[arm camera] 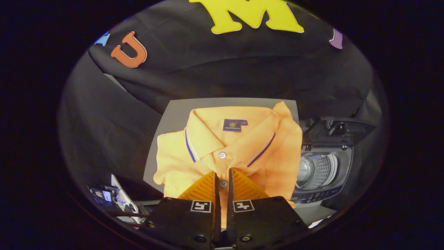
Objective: Put the clothes into the washing machine and then close the washing machine lid.
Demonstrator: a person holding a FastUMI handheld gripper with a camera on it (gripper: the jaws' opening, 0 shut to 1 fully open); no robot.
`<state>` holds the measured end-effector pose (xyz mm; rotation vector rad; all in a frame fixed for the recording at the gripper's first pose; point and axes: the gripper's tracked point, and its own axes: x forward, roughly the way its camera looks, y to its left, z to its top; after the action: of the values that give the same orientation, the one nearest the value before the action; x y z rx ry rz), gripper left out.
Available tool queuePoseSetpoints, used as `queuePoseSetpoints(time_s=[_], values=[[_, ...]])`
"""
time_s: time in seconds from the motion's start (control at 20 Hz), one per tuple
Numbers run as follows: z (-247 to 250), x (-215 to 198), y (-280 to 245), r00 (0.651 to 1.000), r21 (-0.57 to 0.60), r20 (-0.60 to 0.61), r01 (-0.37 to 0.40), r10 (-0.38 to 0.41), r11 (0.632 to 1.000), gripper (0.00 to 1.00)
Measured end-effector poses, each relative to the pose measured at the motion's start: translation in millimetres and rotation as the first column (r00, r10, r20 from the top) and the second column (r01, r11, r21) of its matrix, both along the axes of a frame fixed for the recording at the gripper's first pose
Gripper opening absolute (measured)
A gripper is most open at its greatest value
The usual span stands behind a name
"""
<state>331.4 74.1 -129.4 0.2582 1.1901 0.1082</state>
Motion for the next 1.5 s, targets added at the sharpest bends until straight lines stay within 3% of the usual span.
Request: queuePoseSetpoints(time_s=[0.7,1.3,1.5], values=[[61,9,-35,0.987,-0.017,0.11,0.124,-0.121,0.992,0.1],[88,-11,-76,0.928,0.018,0.181,0.327,-0.325,0.945,0.1],[90,-17,-91,0.916,0.025,0.183,0.358,-0.356,0.933,0.1]])
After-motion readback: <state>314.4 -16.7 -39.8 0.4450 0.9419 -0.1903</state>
